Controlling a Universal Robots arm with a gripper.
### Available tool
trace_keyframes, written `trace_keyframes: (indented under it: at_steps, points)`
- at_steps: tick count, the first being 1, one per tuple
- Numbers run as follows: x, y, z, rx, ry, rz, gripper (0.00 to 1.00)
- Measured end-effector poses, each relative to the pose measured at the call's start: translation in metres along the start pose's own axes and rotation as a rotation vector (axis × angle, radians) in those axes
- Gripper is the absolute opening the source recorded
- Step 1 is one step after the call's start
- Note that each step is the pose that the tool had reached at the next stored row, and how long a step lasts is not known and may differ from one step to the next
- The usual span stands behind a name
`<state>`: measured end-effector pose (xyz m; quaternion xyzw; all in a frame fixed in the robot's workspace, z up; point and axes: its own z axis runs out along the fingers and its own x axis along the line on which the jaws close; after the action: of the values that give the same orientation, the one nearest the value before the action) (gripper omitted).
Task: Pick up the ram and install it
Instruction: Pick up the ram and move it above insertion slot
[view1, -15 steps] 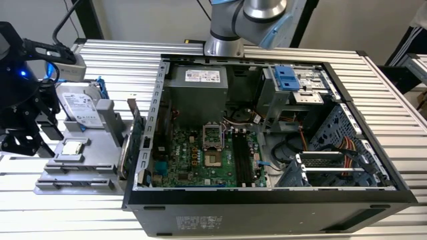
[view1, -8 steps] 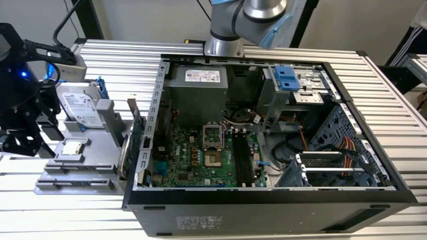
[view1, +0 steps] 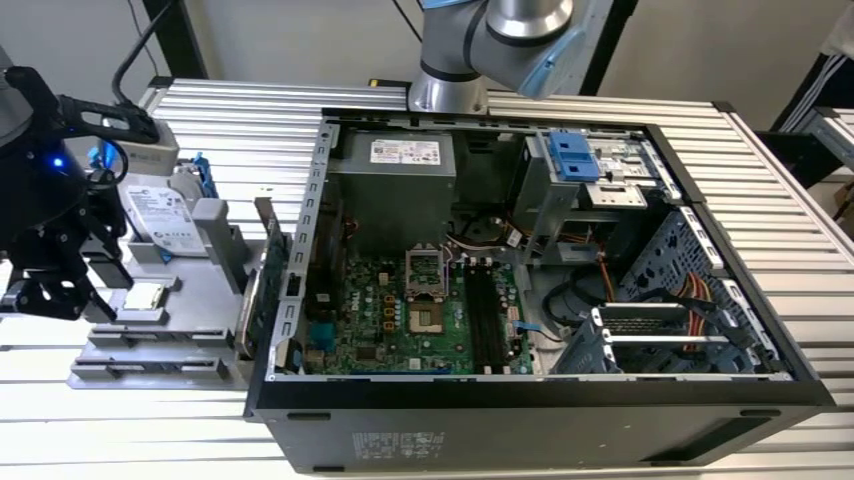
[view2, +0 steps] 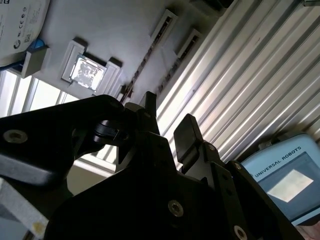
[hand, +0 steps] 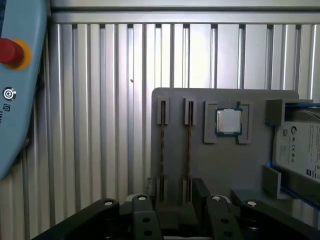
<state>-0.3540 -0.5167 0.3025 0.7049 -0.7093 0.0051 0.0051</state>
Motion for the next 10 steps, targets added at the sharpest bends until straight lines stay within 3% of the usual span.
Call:
trace_keyframes:
  at_steps: [10]
  points:
    - [0.0000, 0.0000, 0.0041, 0.0000, 0.0001, 0.000, 1.00]
